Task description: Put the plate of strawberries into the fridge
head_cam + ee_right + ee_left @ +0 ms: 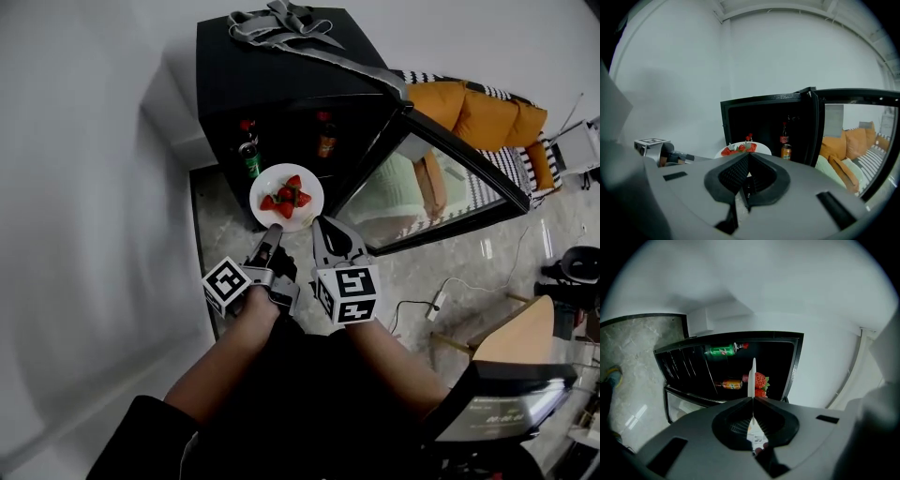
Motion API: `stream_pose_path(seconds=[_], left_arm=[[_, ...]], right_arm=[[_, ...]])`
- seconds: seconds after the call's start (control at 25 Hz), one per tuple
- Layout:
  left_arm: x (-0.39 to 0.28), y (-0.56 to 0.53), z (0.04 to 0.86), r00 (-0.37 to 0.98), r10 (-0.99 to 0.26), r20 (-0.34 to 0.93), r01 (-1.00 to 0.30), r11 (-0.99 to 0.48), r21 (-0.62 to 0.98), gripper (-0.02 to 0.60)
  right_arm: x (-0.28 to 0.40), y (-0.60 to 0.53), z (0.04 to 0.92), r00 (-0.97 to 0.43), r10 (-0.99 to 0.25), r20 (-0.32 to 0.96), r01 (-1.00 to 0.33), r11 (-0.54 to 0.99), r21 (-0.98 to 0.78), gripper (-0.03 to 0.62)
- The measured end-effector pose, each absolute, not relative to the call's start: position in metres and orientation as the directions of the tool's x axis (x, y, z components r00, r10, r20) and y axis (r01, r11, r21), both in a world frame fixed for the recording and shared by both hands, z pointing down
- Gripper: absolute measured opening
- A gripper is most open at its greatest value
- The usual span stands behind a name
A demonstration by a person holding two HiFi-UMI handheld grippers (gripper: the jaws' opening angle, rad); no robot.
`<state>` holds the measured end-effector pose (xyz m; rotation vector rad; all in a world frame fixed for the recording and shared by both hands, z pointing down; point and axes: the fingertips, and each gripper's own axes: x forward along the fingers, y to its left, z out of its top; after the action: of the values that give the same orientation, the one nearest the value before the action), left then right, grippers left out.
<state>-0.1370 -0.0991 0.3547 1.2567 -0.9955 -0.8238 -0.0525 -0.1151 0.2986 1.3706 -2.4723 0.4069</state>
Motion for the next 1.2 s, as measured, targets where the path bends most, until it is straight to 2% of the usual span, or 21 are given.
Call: stream_pose_path(seconds=[0.4,1.2], left_arm=[[-0.126,-0.119,0.378,0.379,-0.911,0.162,-0.031,0.163,0.986,0.011],[-0.107,-0.167,0.441,0.245,-0.955,0.165,0.013,0.174,0.985,0.011]], right_arm=[[-0.048,-0.139,0.321,-0.511,-0.769,0.384,-0.853,0.508,-0.119,0.005],[-0.037,-0.191,0.385,-0.629,-0.669,0.396,-0.766,0.621,-0.167,0.005]])
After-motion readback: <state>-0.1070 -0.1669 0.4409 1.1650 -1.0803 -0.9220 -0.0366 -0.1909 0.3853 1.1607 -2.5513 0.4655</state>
